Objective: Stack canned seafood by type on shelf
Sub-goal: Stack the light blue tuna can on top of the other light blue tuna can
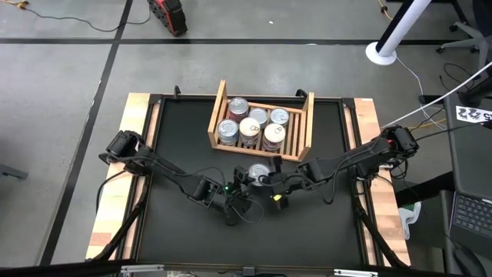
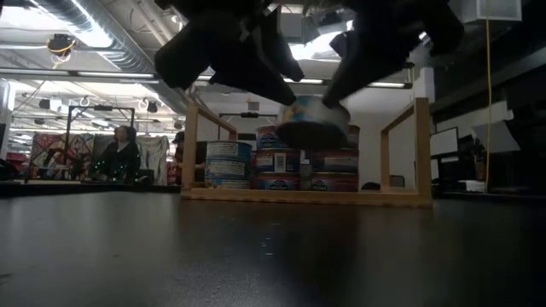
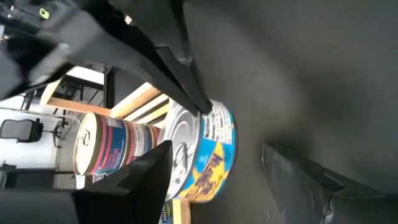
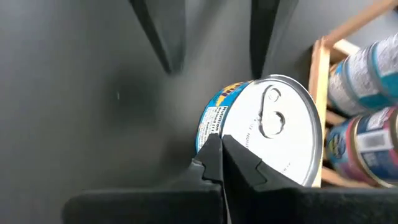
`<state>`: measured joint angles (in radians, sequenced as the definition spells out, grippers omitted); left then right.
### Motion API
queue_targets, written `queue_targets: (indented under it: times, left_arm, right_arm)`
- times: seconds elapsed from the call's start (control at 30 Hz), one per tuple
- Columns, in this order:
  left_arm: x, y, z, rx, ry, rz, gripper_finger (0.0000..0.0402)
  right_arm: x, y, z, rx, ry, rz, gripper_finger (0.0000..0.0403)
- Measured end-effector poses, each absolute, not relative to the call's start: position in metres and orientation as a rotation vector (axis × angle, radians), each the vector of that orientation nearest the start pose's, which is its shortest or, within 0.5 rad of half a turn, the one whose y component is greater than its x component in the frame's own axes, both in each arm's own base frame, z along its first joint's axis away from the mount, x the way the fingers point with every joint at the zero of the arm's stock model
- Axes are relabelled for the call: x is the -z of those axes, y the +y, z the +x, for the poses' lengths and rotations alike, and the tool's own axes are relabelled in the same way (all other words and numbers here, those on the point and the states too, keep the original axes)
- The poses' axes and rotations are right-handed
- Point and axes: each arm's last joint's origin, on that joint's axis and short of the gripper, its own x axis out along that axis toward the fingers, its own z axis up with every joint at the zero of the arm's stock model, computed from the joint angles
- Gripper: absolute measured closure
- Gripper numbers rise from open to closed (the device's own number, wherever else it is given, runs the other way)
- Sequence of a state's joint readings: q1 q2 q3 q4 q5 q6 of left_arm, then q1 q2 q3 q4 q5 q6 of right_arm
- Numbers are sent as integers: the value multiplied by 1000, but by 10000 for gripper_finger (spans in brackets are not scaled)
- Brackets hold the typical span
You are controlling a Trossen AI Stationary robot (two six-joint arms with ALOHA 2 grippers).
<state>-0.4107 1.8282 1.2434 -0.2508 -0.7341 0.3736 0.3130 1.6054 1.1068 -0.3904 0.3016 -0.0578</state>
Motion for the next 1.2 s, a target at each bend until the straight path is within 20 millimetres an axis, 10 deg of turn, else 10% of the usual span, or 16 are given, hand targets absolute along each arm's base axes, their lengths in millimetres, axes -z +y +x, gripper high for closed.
queue_targets:
  times: [0.63, 0.93, 1.2]
  left_arm:
    - [-209, -133, 360, -222, 779, 933, 161]
    - [-209, -133, 359, -259, 786, 953, 268]
    - [-209, -133, 360, -268, 781, 949, 271]
  right_arm:
    - [-264, 100, 332, -82, 744, -270, 403]
    - [-265, 100, 332, -87, 739, -267, 398]
    - [-265, 100, 332, -79, 738, -270, 356]
